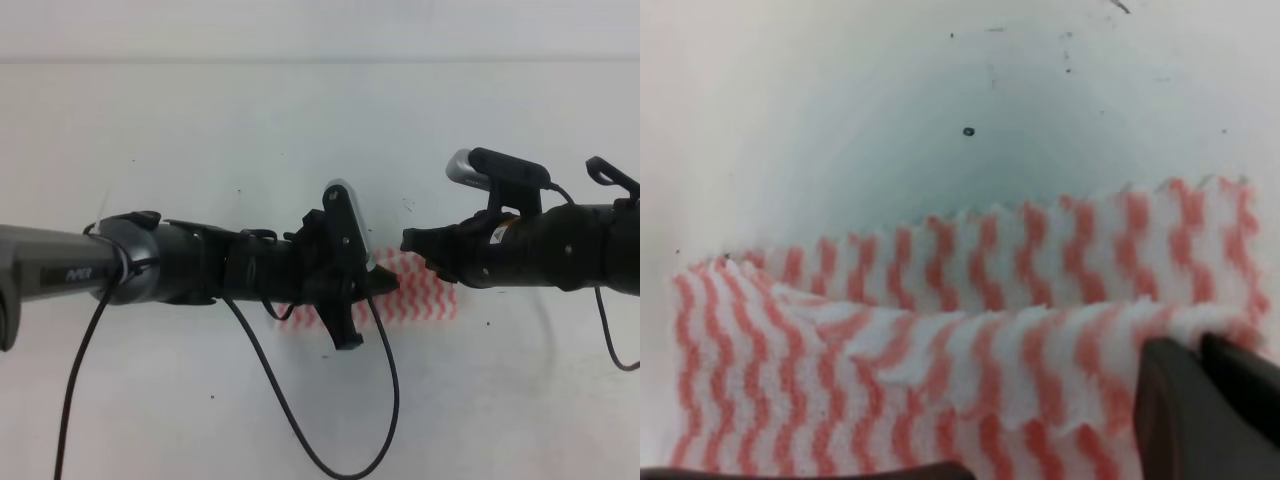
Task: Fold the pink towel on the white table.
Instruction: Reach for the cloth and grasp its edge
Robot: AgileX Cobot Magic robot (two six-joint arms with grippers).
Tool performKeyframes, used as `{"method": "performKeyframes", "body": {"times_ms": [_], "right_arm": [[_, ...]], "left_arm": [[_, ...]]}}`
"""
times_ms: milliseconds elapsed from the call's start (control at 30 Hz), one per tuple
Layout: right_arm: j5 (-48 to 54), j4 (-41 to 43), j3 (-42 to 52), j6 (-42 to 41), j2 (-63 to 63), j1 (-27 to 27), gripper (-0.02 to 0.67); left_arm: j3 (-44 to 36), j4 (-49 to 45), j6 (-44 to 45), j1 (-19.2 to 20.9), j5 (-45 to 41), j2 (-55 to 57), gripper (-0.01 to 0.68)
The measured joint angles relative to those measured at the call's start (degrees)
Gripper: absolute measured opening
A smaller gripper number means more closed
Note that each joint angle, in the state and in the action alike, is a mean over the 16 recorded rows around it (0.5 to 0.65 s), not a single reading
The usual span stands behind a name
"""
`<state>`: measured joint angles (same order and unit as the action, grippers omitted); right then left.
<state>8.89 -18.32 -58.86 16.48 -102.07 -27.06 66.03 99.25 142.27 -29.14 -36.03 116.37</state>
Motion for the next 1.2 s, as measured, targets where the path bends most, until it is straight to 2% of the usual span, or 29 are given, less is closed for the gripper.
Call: {"method": "performKeyframes", "body": {"times_ms": [633, 1200], "right_arm": [[-0.17, 0.0, 0.0, 0.0, 0.05, -0.01, -0.017], [-0.29, 0.0, 0.0, -0.01, 0.08, -0.01, -0.017]], "left_arm": [[0.96, -5.63, -8.77, -0.05, -0.26, 0.07, -0.006], [1.06, -0.2, -4.37, -0.08, 0.05, 2.91, -0.005]]}}
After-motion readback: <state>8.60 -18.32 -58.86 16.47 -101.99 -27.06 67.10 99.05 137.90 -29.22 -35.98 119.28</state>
